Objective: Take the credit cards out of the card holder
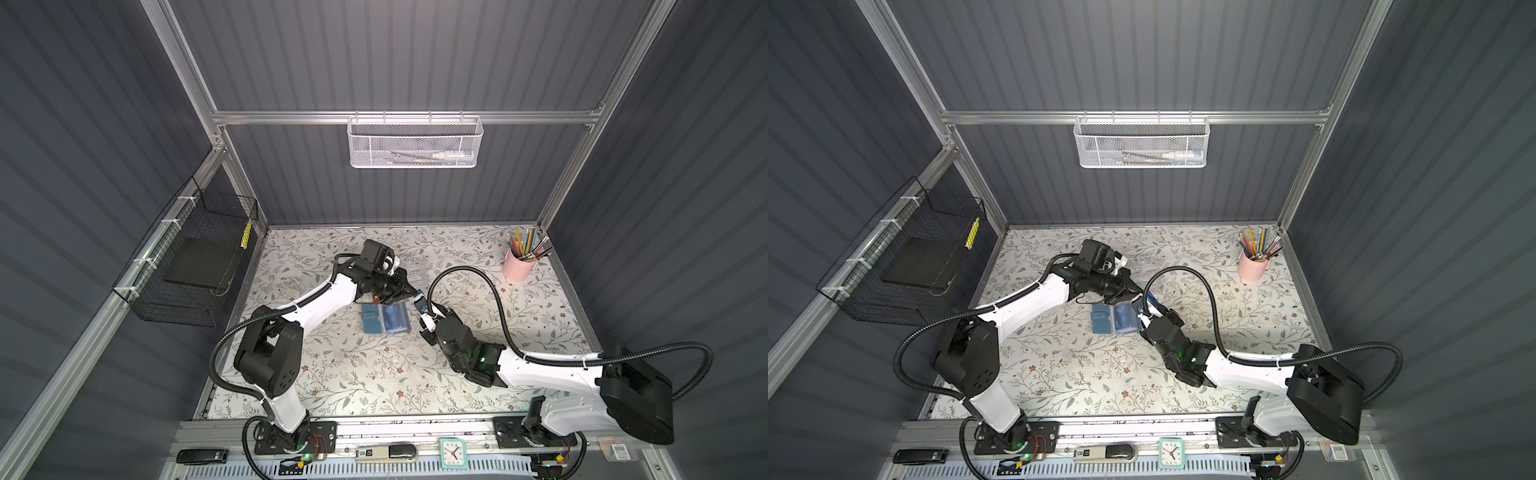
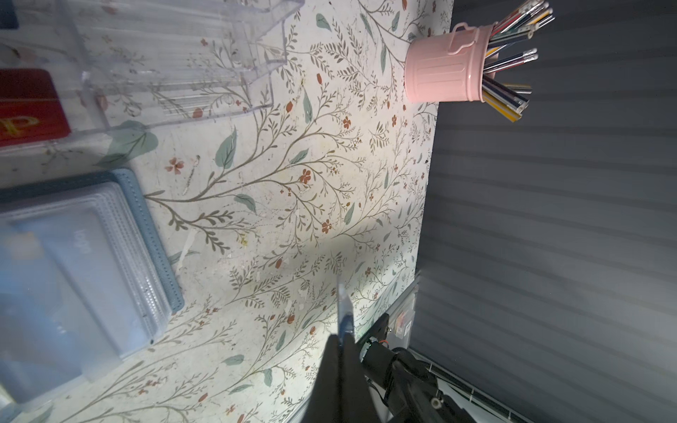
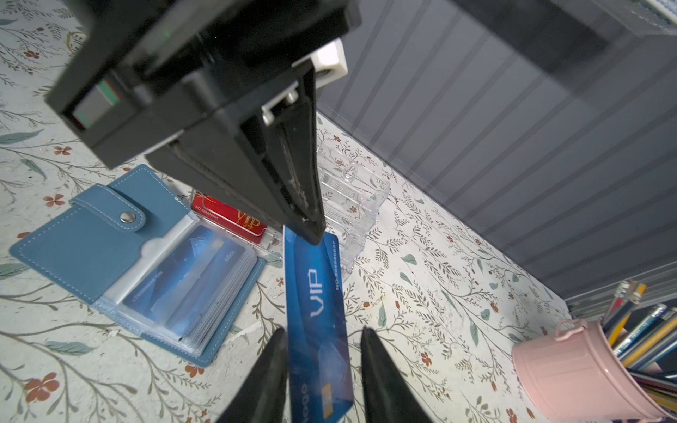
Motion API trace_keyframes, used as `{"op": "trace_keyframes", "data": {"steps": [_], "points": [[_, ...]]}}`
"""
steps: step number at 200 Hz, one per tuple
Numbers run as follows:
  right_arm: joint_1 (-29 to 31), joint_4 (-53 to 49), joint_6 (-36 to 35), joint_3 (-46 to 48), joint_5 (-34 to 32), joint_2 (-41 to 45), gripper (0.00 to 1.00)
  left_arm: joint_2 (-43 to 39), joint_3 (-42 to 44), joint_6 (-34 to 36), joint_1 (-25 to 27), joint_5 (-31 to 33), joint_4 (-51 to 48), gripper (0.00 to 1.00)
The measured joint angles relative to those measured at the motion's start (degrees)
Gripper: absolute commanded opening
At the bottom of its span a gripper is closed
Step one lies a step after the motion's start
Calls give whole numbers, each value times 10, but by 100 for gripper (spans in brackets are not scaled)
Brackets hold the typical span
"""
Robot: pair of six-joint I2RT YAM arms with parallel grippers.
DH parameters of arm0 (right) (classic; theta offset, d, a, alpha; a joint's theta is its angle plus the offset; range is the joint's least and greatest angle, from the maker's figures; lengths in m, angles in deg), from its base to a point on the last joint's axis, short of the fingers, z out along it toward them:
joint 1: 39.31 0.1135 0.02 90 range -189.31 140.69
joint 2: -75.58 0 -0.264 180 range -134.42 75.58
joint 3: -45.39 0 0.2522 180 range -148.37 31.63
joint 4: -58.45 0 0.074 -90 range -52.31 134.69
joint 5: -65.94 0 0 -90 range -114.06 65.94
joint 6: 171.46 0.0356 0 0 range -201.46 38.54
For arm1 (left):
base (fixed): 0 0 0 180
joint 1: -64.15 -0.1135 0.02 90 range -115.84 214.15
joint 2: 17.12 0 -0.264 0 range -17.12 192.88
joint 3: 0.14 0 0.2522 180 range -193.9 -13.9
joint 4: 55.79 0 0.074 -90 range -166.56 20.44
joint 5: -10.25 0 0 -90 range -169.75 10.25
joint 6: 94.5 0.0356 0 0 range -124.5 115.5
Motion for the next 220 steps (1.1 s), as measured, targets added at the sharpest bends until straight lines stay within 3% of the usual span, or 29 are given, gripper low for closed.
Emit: {"op": "trace_keyframes", "data": {"steps": [63, 127, 184, 220], "points": [[-32, -74, 45, 14, 8, 144, 99, 38, -146, 156, 0, 56, -152, 0], [-137, -160, 147, 39, 88, 256, 99, 44, -233, 355, 3, 198, -309, 0], [-177, -200, 202, 33, 180, 209, 99, 104, -401, 542, 45, 412, -429, 0], [-188, -210, 222, 32, 219, 204, 99, 126, -419, 655, 58, 512, -459, 0]]}}
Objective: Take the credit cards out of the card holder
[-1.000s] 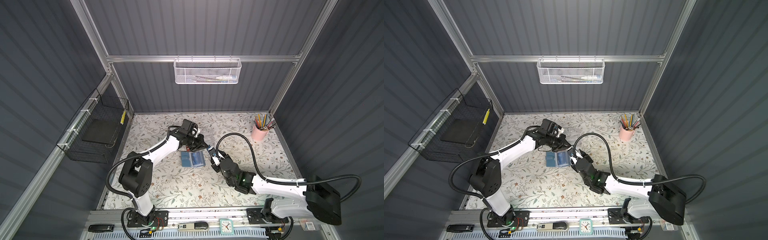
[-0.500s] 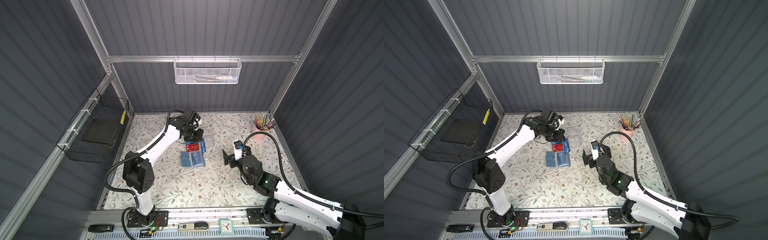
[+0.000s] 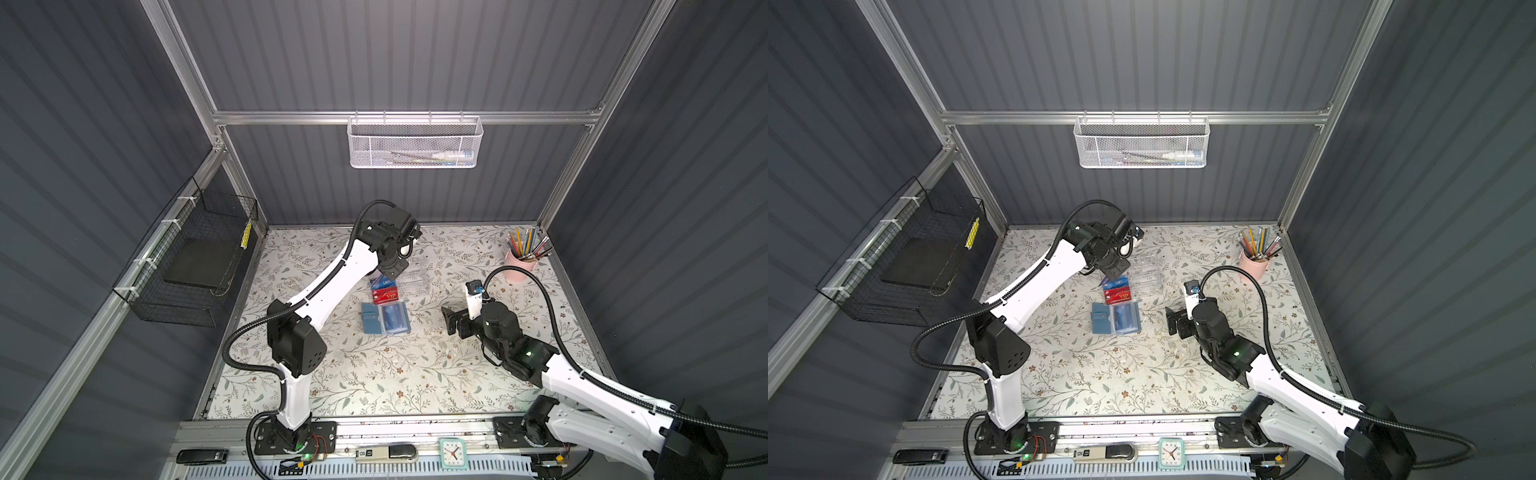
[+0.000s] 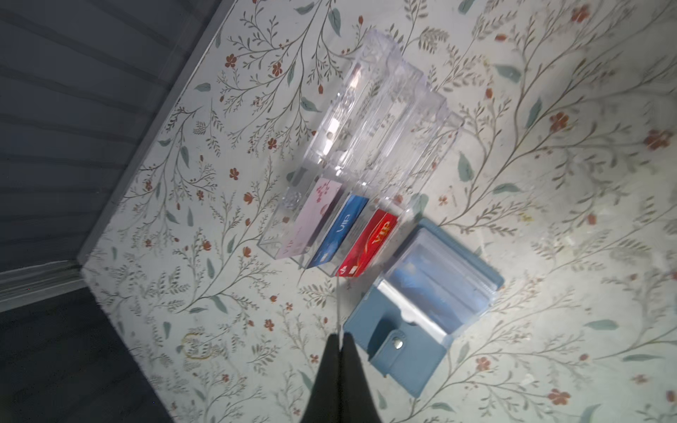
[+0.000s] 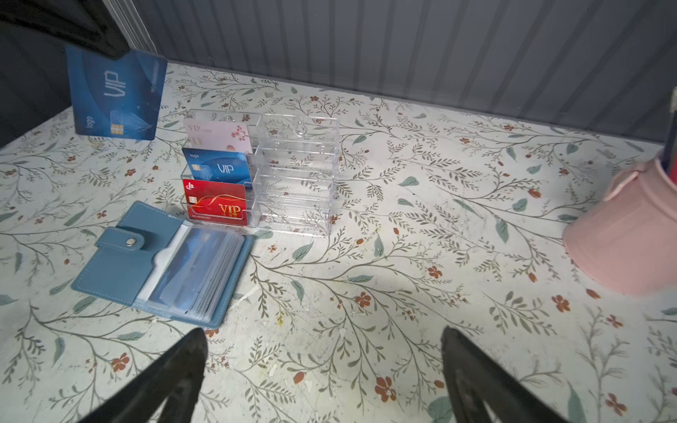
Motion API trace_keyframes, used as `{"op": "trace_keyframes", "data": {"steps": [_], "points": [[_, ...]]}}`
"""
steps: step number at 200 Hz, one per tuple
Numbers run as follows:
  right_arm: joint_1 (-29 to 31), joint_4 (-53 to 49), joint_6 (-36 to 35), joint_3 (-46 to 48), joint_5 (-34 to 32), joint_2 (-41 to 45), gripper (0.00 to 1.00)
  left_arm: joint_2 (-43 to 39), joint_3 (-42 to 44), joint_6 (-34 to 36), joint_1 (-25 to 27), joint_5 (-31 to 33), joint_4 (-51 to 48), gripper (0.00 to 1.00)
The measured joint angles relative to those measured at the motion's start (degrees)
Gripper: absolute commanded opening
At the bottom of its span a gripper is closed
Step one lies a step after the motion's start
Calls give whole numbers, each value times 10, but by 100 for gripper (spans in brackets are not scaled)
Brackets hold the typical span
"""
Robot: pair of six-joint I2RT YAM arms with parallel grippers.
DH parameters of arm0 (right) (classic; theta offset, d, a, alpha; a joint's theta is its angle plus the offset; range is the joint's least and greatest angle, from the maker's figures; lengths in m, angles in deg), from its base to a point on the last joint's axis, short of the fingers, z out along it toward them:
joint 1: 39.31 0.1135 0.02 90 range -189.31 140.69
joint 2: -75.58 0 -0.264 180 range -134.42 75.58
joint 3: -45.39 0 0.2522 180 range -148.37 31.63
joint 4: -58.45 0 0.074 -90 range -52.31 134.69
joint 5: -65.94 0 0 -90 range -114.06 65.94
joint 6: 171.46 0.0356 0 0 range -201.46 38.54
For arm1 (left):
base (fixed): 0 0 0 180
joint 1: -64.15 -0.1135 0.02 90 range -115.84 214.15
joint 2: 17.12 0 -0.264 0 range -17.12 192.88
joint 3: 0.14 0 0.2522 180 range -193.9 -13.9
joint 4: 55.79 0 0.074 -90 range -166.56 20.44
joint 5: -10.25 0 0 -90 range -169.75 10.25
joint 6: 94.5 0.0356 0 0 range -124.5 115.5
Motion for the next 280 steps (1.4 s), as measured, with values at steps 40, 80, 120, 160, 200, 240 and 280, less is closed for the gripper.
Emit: {"op": "trace_keyframes", "data": {"steps": [40, 80, 120, 160, 200, 240, 280], "points": [[-28, 4, 23, 0, 42, 16, 99, 4, 1, 93, 2, 62, -12, 0], [-33, 8, 34, 0, 92, 16, 99, 8, 1, 145, 4, 70, -14, 0], [-34, 26, 36, 1, 139, 10, 99, 50, 1, 185, 11, 56, -21, 0], [-34, 41, 38, 7, 163, 7, 99, 95, -15, 207, 21, 55, -30, 0], [-34, 48, 38, 8, 167, 7, 99, 97, -35, 221, 28, 55, -31, 0], [-34, 50, 40, 14, 165, 12, 99, 113, -46, 228, 33, 61, -32, 0], [-35, 51, 42, 14, 165, 13, 99, 144, -55, 233, 40, 67, -32, 0]]}}
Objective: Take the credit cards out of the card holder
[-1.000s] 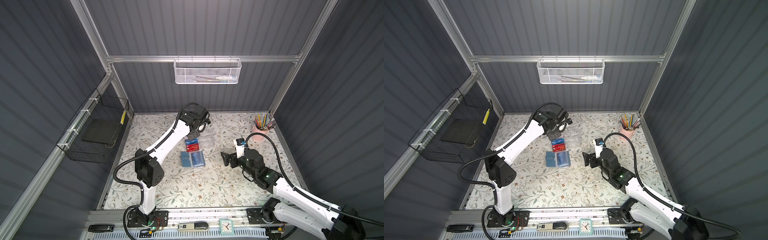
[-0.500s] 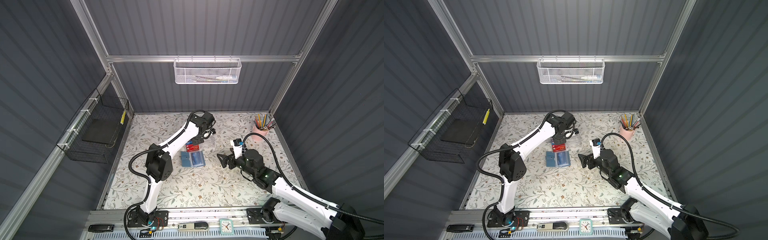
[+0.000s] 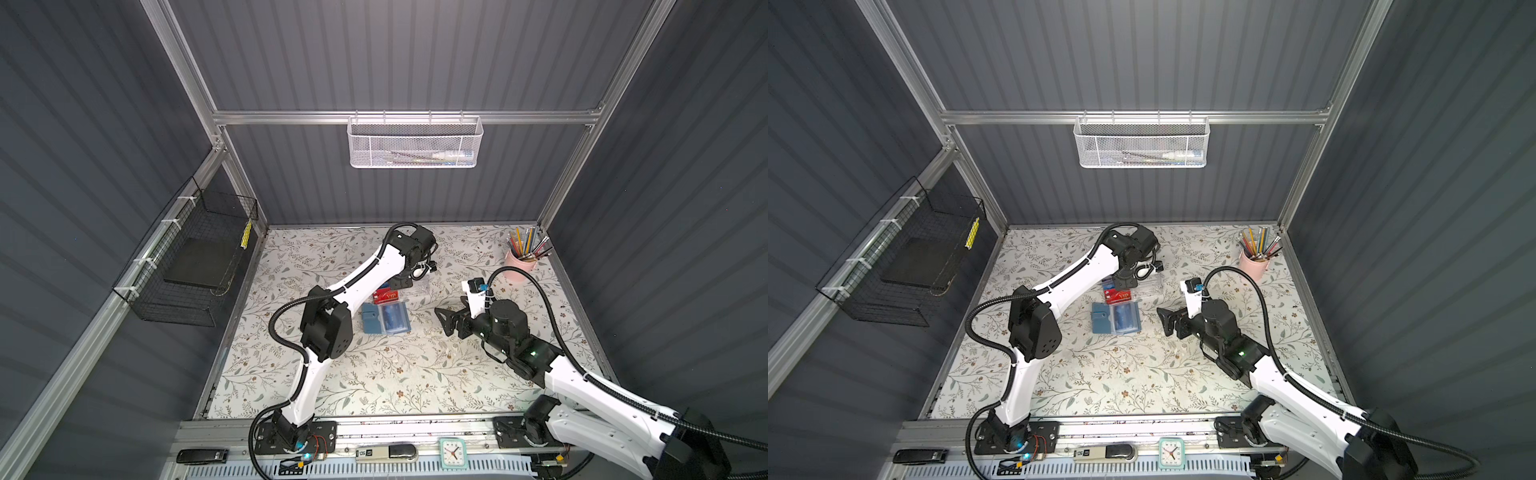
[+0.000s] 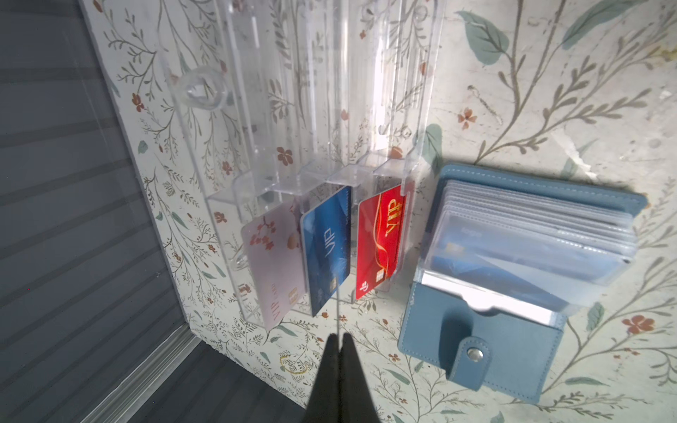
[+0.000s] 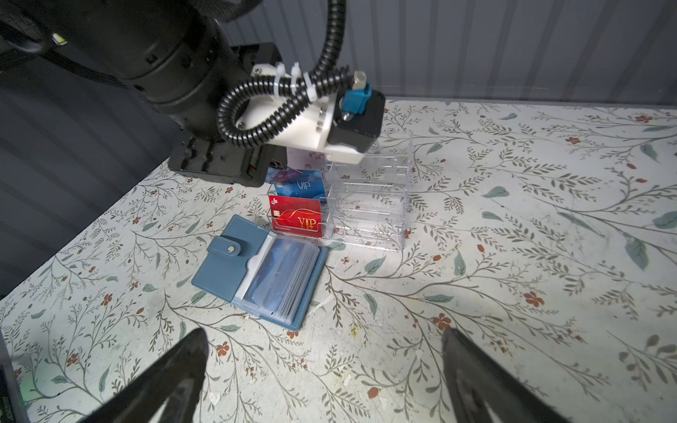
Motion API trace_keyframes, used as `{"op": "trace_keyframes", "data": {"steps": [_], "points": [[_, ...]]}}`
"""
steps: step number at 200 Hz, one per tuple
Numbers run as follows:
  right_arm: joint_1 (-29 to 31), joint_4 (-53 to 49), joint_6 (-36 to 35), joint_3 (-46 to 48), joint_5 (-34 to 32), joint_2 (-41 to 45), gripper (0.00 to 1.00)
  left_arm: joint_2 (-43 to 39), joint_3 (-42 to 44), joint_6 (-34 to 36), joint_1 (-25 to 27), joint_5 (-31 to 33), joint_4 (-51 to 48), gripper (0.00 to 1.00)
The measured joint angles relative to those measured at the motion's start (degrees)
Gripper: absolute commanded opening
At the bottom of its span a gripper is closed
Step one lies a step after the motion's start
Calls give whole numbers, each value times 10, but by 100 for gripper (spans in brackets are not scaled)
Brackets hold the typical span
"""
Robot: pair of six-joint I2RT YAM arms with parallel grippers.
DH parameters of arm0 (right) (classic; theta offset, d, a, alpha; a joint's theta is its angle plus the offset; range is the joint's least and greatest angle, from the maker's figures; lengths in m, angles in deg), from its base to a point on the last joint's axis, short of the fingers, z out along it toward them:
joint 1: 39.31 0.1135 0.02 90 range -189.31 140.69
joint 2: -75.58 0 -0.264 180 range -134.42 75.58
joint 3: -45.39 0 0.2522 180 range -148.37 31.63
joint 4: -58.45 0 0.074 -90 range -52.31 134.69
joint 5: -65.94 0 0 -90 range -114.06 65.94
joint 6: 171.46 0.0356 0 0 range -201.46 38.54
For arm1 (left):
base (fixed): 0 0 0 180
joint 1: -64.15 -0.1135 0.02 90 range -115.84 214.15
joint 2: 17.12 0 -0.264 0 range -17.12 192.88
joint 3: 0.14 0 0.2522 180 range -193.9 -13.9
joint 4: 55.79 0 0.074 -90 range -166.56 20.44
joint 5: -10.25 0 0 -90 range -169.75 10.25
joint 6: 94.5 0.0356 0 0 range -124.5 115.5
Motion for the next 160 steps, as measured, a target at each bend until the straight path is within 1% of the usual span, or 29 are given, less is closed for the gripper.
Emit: {"op": "trace_keyframes", "data": {"steps": [160], "points": [[-3, 0, 0, 1, -1, 0, 99, 35, -8, 34, 3, 27, 22, 0]]}}
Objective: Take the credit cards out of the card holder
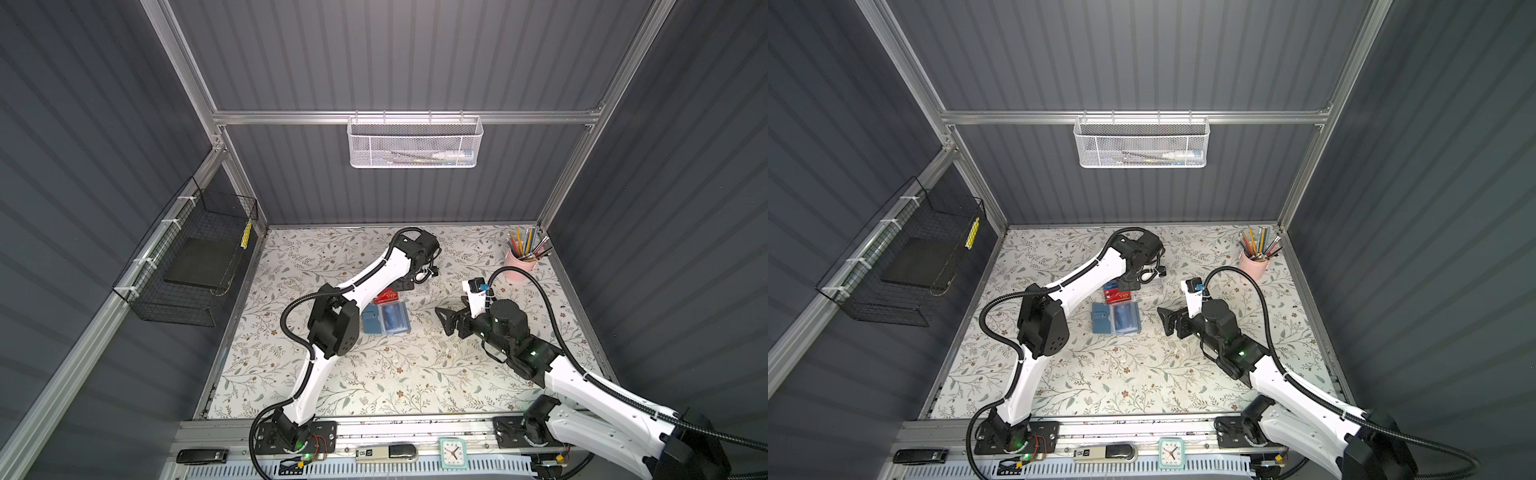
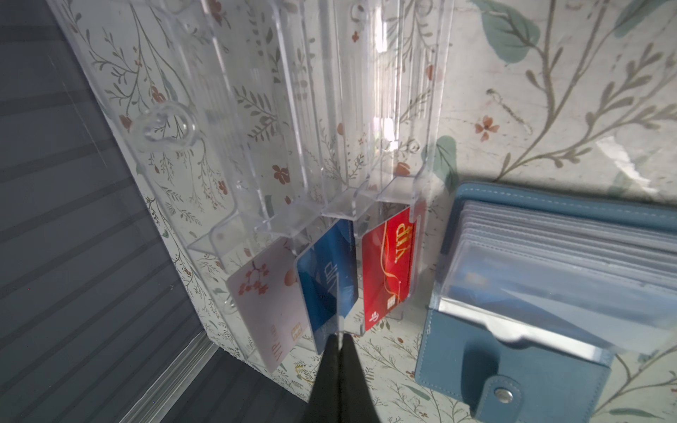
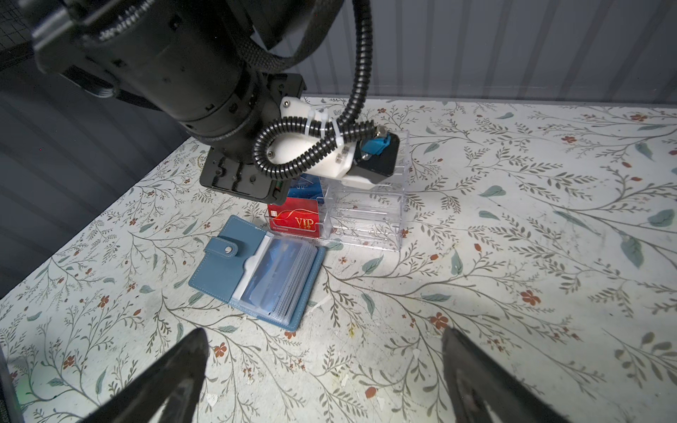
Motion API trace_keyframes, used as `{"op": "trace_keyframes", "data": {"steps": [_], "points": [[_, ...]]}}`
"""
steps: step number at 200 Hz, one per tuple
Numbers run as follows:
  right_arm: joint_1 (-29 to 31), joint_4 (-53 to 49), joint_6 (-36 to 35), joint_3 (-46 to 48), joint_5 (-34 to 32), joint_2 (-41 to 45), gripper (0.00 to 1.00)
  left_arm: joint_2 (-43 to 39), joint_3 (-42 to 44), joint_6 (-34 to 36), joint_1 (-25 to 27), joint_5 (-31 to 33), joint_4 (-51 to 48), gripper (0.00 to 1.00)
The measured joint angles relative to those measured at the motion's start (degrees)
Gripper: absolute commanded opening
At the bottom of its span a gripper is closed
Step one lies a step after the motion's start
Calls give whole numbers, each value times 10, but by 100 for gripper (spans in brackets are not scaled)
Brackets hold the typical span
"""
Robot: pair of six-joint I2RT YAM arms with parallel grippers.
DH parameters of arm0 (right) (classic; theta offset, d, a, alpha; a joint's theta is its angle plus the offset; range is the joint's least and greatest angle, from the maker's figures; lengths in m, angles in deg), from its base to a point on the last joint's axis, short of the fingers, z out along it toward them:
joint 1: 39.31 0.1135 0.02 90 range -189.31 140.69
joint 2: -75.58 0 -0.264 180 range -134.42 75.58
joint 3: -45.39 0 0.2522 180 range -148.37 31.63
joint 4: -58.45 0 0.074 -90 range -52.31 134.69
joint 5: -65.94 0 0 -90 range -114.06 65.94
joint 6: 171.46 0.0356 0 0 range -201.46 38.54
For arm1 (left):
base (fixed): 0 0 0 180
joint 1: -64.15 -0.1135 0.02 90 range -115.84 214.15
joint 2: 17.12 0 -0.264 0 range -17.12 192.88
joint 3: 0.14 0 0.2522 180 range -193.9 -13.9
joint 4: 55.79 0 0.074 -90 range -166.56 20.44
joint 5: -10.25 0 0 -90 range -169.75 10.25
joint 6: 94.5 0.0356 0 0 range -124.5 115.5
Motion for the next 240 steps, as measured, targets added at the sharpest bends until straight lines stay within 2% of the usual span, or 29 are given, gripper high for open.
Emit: {"op": "trace_keyframes", "data": {"steps": [240], "points": [[-1, 0, 0, 0, 4, 0, 99, 20, 1, 16, -12, 3, 26, 0]]}}
